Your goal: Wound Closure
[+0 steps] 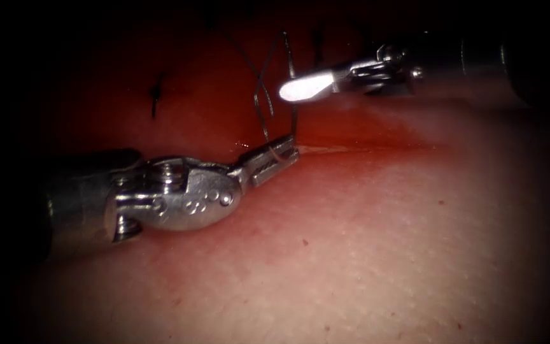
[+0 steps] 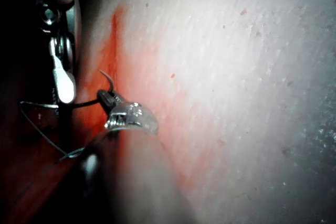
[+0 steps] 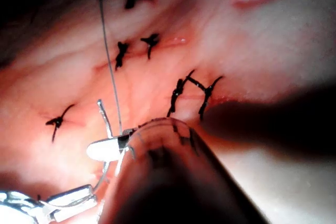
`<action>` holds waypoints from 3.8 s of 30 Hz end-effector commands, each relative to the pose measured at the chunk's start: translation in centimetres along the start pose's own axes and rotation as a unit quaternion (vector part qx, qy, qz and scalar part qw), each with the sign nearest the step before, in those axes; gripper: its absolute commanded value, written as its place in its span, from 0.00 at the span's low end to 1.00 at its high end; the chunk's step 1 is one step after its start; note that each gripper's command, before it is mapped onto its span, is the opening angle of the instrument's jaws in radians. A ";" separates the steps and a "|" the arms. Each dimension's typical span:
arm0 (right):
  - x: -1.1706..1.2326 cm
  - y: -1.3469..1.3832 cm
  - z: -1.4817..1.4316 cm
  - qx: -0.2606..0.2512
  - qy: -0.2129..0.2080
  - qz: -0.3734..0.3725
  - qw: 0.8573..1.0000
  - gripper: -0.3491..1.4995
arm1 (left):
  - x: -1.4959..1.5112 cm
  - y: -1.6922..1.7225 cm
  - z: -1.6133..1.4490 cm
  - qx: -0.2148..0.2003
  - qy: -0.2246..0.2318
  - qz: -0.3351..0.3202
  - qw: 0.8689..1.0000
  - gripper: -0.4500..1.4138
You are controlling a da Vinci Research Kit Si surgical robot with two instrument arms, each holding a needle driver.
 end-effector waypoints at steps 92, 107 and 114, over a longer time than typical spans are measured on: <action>0.38 -0.29 0.12 -0.077 0.173 -0.530 0.826 0.00 | -0.93 0.10 0.48 -0.472 -0.184 -0.236 0.829 0.24; 0.22 -0.14 0.24 -0.097 0.187 -0.582 0.785 0.00 | -0.95 0.04 0.44 -0.455 -0.202 -0.258 0.828 0.40; 0.17 -0.05 0.27 -0.101 0.185 -0.606 0.767 0.00 | -0.96 0.04 0.42 -0.452 -0.206 -0.261 0.827 0.40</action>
